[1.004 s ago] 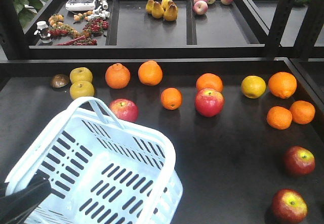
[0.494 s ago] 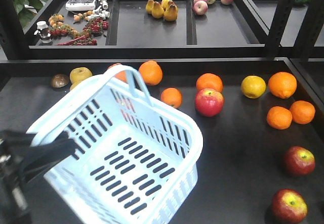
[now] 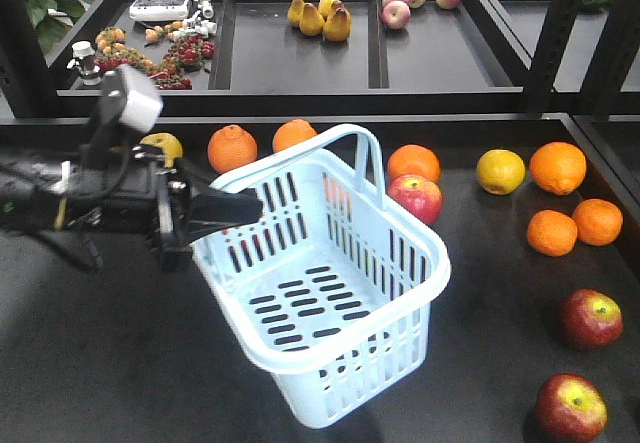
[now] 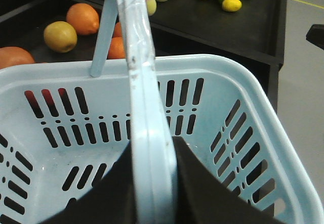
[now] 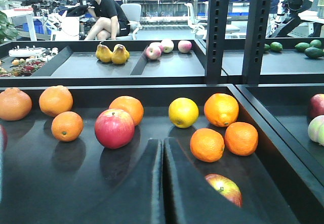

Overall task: Pick three apples into basket with both arms
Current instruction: 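Lower the light-blue basket onto the table with the left gripper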

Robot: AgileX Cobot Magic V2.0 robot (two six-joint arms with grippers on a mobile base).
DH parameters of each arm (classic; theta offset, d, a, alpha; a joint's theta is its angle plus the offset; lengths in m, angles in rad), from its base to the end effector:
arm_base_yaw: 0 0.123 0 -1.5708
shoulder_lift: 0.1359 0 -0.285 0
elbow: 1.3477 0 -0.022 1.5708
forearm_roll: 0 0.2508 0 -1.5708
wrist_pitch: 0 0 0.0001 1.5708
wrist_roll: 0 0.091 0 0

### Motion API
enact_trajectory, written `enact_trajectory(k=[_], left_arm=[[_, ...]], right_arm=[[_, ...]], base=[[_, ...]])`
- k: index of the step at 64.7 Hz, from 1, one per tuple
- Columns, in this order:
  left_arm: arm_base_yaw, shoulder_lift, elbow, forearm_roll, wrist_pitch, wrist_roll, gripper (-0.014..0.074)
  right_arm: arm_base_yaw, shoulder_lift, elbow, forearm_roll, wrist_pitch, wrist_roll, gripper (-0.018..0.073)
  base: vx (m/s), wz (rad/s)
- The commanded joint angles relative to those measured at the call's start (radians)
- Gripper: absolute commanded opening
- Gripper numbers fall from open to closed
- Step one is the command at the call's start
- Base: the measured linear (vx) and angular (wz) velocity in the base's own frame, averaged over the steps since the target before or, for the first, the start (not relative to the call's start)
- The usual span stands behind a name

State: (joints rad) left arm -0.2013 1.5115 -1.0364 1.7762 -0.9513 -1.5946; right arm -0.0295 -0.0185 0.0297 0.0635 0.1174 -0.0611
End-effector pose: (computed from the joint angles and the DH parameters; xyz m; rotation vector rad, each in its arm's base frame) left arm 0.2849 -0.1321 0.2987 0.9944 1.8295 -0.9455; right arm 0.0563 -0.0010 0.1935 0.0196 1.6119 -0.0153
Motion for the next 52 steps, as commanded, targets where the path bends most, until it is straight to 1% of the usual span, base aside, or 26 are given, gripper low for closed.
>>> enact_trajectory(k=[1, 9, 18, 22, 34, 42, 45, 52], left_arm=[[-0.008, 0.066, -0.118, 0.048, -0.083, 0.028, -0.0006], [-0.008, 0.168, -0.211, 0.048, -0.14, 0.081, -0.0006], [-0.008, 0.247, -0.286, 0.048, -0.205, 0.084, -0.0006], [-0.008, 0.278, -0.314, 0.048, -0.228, 0.101, -0.0006], [-0.028, 0.333, -0.358, 0.048, -0.237, 0.108, -0.0006], [-0.038, 0.357, -0.363, 0.048, -0.208, 0.166, -0.0003], [-0.043, 0.367, -0.363, 0.048, -0.193, 0.178, -0.0003], [-0.048, 0.379, -0.363, 0.048, -0.193, 0.177, 0.0]], right_arm=[[-0.002, -0.003, 0.012, -0.008, -0.073, -0.006, -0.0008], [-0.002, -0.003, 0.012, -0.008, -0.073, -0.006, -0.0008], [-0.002, -0.003, 0.012, -0.008, -0.073, -0.006, -0.0008], [-0.002, -0.003, 0.012, -0.008, -0.073, -0.006, -0.0008], [-0.002, -0.003, 0.012, -0.008, -0.073, -0.006, -0.0008], [-0.002, -0.003, 0.012, -0.008, -0.073, -0.006, -0.0008], [-0.002, -0.003, 0.012, -0.008, -0.073, -0.006, -0.0008], [-0.002, -0.003, 0.012, -0.008, -0.073, -0.006, -0.0008]], base=[[0.0, 0.0], [0.0, 0.0], [0.0, 0.0], [0.0, 0.0], [0.0, 0.0], [0.0, 0.0], [0.0, 0.0], [0.0, 0.0]])
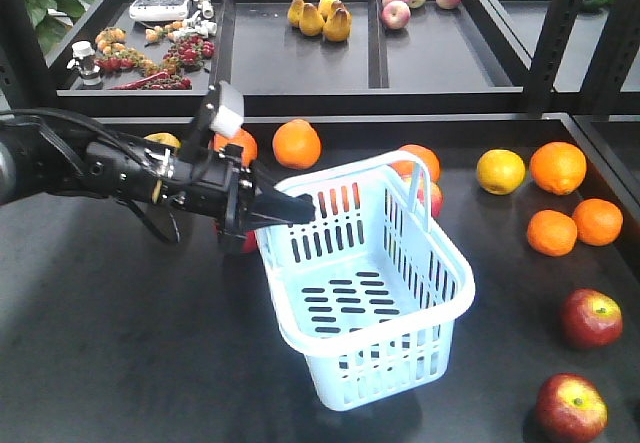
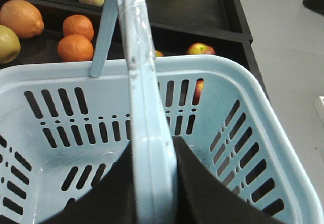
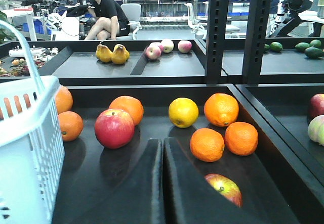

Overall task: Pick three apples into basket with both arms
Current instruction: 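Lower the light-blue basket onto the table with the left gripper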

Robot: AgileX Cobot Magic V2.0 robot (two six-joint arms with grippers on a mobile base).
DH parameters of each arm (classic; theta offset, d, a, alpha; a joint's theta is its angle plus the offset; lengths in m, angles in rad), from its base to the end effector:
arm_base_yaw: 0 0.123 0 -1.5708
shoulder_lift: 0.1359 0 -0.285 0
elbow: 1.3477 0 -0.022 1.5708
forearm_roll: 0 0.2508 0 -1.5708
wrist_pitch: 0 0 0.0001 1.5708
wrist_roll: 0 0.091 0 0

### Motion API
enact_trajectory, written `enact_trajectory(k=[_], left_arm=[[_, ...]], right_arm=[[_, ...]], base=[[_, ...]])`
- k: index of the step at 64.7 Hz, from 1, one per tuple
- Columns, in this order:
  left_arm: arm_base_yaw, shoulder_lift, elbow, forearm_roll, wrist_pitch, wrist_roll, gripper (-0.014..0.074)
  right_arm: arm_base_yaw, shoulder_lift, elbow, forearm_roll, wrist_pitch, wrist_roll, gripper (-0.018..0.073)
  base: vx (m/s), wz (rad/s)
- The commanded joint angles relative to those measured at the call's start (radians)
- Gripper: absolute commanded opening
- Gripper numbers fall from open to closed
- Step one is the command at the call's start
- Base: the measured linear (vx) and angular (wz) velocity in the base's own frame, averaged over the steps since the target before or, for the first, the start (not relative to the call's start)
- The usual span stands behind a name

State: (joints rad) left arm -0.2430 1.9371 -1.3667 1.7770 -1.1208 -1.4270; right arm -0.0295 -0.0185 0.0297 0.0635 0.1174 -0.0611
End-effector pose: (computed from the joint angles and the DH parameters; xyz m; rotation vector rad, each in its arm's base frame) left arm 0.3659 -0.1733 0.2425 1.2470 1.7162 -1.0941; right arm 0.0563 -0.0010 0.1935 0.0196 1.6119 -0.0153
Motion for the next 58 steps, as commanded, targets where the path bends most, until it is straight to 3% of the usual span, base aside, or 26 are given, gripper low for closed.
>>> enact_trajectory(k=[1, 39, 50, 58], left_arm=[[-0.006, -0.045, -0.033, 0.048, -0.023, 0.009, 0.0], [-0.006, 0.017, -0.032, 0.048, 0.017, 0.027, 0.0035], [-0.006, 0.017, -0.032, 0.048, 0.018, 0.026, 0.0116], [-0.006, 0.017, -0.032, 0.048, 0.039, 0.021, 0.0225]], right_arm=[[-0.002, -0.003, 0.012, -0.008, -0.073, -0.006, -0.0008], [-0.002, -0.003, 0.012, -0.008, -0.073, -0.006, -0.0008], [-0.002, -0.003, 0.012, -0.008, -0.073, -0.006, -0.0008], [-0.002, -0.003, 0.012, -0.008, -0.073, -0.006, -0.0008]], base=[[0.0, 0.0], [0.0, 0.0], [0.0, 0.0], [0.0, 0.0]])
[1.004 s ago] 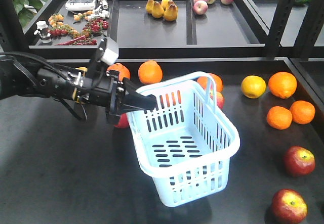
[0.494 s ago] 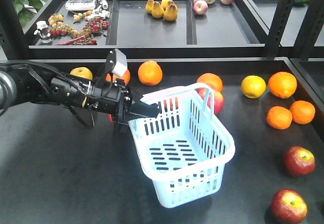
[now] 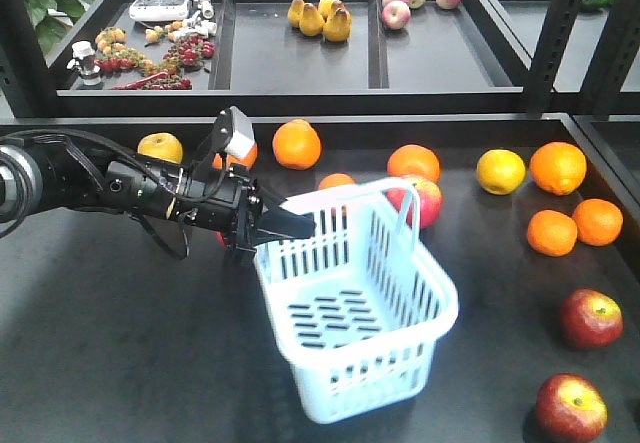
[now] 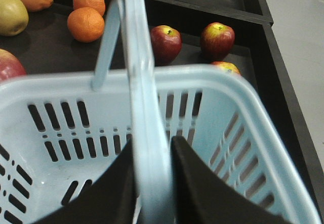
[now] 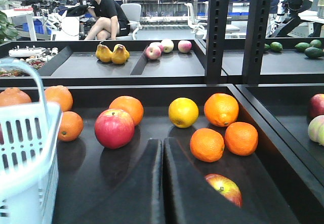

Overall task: Pick three apples into basket with both arms
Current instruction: 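Lower the light-blue basket onto the table with the left gripper, then open the left gripper, release the handle and withdraw the left arm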

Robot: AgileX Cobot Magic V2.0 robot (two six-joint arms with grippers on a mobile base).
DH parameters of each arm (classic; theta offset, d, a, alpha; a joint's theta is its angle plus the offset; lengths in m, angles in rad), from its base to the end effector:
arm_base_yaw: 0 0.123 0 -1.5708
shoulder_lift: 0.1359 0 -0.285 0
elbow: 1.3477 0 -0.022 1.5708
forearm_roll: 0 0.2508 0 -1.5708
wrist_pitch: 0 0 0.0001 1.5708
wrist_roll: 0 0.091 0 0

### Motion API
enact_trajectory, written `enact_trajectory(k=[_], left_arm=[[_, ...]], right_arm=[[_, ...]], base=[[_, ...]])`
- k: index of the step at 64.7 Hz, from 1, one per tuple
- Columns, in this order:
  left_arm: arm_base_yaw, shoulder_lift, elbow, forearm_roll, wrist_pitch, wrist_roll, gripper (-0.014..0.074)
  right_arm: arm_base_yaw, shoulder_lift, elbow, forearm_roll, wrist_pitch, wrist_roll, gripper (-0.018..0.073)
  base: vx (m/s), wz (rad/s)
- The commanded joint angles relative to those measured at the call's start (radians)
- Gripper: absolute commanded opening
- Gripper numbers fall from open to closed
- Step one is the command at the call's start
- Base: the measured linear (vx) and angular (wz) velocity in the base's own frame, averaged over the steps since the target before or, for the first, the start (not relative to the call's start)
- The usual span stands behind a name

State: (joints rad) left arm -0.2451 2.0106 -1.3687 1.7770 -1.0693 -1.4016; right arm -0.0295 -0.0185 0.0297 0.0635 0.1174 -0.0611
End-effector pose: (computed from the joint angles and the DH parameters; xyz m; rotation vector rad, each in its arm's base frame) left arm 0.3775 -0.1749 0.2117 1.2301 1.7833 -1.0685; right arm 0.0563 -0.0010 0.1935 0.0196 1.6119 -0.0153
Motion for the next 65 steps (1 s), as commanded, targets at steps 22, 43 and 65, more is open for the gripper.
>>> enact_trajectory(k=[22, 43, 65], left_arm=[[-0.003, -0.076, -0.03, 0.048, 0.014, -0.052, 0.0401], [0.021, -0.24, -0.031, 0.048, 0.013, -0.191, 0.0385], [0.087, -0.375, -0.019, 0.048, -0.3, -0.518, 0.0024]], right_arm=[[-0.002, -0.003, 0.012, -0.008, -0.073, -0.006, -0.0008], [-0.002, -0.003, 0.012, -0.008, -0.073, -0.006, -0.0008], [-0.002, -0.003, 0.012, -0.008, -0.073, -0.006, -0.0008]], base=[[0.0, 0.0], [0.0, 0.0], [0.0, 0.0]])
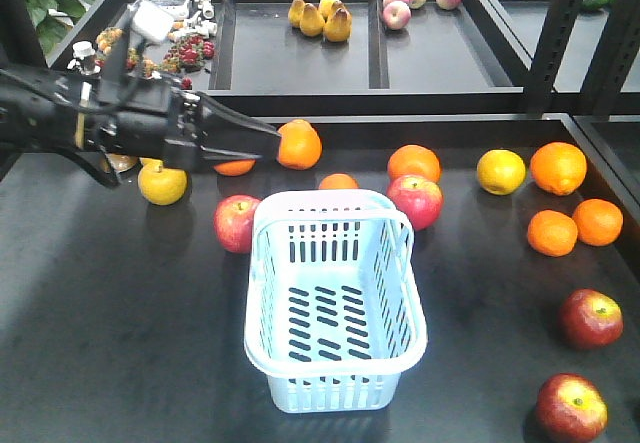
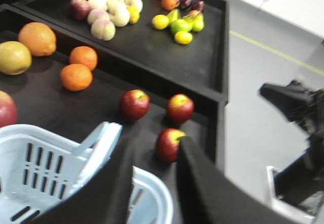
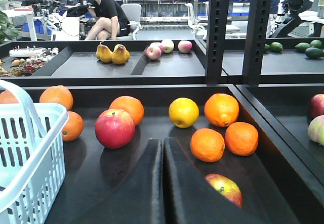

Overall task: Pick three apples into basket with both arms
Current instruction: 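Open the left gripper, release the handle and withdraw the left arm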

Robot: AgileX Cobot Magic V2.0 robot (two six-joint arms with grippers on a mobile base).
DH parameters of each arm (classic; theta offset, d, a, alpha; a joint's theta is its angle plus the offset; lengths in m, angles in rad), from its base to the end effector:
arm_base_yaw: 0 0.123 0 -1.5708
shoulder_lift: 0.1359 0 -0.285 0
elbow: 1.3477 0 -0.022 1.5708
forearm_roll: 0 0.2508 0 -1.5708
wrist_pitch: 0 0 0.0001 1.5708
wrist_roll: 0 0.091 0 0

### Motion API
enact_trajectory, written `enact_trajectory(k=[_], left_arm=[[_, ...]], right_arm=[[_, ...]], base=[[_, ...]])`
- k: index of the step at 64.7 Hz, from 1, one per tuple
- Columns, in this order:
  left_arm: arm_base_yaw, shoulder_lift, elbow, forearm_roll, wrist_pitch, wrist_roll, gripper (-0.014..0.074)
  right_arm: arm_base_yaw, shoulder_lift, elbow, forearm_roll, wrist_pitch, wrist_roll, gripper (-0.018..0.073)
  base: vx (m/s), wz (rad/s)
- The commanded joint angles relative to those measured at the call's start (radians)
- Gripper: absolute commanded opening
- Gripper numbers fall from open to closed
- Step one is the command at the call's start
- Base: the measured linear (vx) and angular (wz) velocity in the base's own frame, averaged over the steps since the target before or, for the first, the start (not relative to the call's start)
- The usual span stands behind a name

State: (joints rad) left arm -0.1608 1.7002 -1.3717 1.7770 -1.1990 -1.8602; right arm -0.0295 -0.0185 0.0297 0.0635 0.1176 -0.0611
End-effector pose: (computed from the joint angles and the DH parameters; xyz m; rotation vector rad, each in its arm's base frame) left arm 0.3337 -0.1382 0.3347 0.9486 1.8214 -1.2421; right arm 0.0563 -0.0010 0.1935 0.0196 1.6121 -0.0153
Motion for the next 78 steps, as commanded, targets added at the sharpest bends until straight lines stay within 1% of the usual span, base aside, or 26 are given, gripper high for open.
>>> enact_trajectory(k=[1, 2, 13, 22, 27, 34, 52, 64, 67, 73, 75, 78], left_arm=[[0.003, -0.069, -0.01, 0.048, -0.171, -0.063, 0.0001], [0.003, -0.074, -0.004, 0.048, -0.171, -0.061, -0.0009], [0.003, -0.148, 0.129, 0.048, -0.169, -0.052, -0.0008], [0.003, -0.247, 0.315, 0.048, -0.166, -0.021, -0.0008], [0.003, -0.319, 0.428, 0.046, -0.132, 0.007, -0.0008], [0.003, -0.466, 0.606, 0.045, -0.012, 0.03, -0.0008], [0.003, -0.918, 0.989, 0.035, 0.431, 0.028, -0.0008], [0.003, -1.103, 1.195, 0.025, 0.615, 0.028, -0.0008], [0.003, -1.127, 1.234, 0.007, 0.668, 0.028, -0.0008], [0.003, -1.145, 1.28, -0.075, 0.75, 0.028, -0.0008], [0.003, -1.145, 1.294, -0.108, 0.765, 0.028, -0.0008], [0.003, -1.145, 1.307, -0.128, 0.777, 0.028, -0.0008]], right_arm=[[-0.002, -0.003, 0.012, -0.008, -0.073, -0.006, -0.0008], [-0.002, -0.003, 0.012, -0.008, -0.073, -0.006, -0.0008], [-0.002, -0.003, 0.012, -0.008, -0.073, -0.006, -0.0008], [-0.002, -0.003, 0.012, -0.008, -0.073, -0.006, -0.0008], [-0.002, -0.003, 0.012, -0.008, -0.073, -0.006, -0.0008], [-0.002, -0.003, 0.012, -0.008, -0.073, -0.006, -0.0008], [-0.002, -0.003, 0.012, -0.008, -0.073, -0.006, -0.0008], [-0.002, -0.003, 0.012, -0.007, -0.073, -0.006, -0.0008], [-0.002, -0.003, 0.012, 0.0, -0.073, -0.006, -0.0008], [-0.002, -0.003, 0.012, 0.038, -0.073, -0.005, -0.0008], [-0.002, -0.003, 0.012, 0.053, -0.073, -0.004, -0.0008], [-0.002, -0.003, 0.012, 0.089, -0.073, 0.005, -0.0008]], base=[[0.0, 0.0], [0.0, 0.0], [0.0, 0.0], [0.0, 0.0], [0.0, 0.0], [0.0, 0.0], [0.0, 0.0], [0.0, 0.0], [0.0, 0.0], [0.0, 0.0], [0.0, 0.0], [0.0, 0.0]])
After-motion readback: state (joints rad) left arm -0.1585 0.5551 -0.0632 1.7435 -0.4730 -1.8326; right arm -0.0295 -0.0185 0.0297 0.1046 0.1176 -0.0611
